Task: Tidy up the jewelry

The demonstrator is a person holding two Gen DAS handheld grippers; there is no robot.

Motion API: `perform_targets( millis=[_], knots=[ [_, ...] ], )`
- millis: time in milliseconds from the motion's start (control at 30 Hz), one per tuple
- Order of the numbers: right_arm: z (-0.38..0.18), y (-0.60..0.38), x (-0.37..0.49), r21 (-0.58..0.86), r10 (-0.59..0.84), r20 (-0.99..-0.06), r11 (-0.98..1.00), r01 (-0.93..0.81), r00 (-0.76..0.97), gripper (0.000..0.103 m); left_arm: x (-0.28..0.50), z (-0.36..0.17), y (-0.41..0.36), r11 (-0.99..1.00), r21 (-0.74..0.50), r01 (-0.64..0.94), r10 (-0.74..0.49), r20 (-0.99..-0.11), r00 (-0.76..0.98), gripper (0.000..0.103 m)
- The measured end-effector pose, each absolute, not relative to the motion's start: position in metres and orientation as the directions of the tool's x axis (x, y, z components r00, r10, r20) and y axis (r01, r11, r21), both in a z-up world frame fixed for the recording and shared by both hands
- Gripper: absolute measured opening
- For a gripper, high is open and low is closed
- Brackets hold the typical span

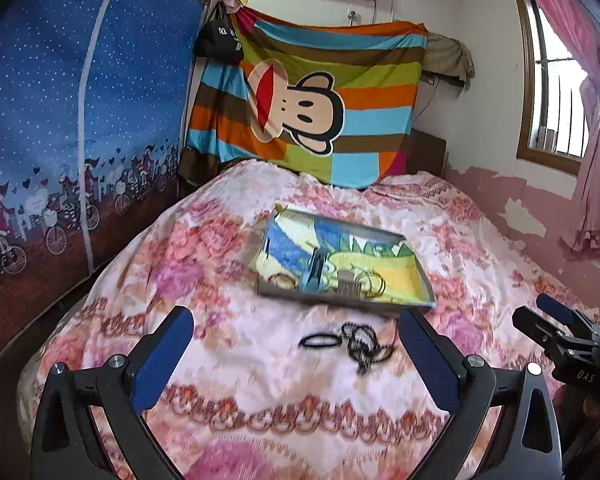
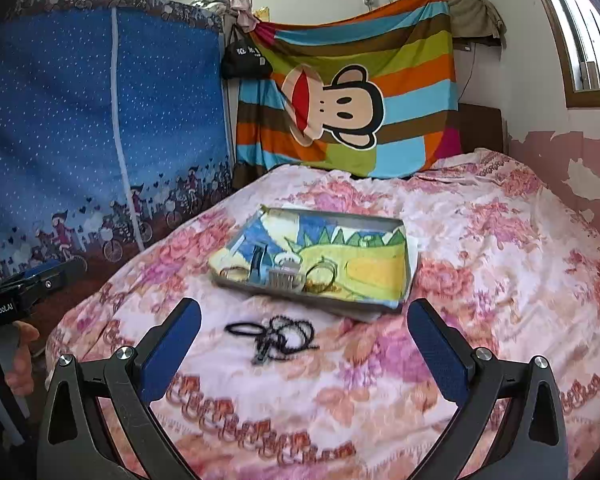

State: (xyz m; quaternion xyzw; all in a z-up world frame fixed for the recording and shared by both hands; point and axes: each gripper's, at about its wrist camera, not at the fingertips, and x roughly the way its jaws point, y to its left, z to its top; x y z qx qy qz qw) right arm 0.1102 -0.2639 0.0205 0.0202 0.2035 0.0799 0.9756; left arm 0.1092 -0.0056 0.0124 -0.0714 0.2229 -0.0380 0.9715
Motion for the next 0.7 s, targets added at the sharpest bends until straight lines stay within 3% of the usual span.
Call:
perform_targets(
  millis=[700],
  knots=[
    [-0.037, -0.254, 0.11, 0.08, 0.161, -0.56, 0.987, -0.141, 0.813, 0.101, 0.114, -0.03, 0.009, 0.984, -0.176, 0.006, -0.115, -0.619, 0.777, 0.103]
  ],
)
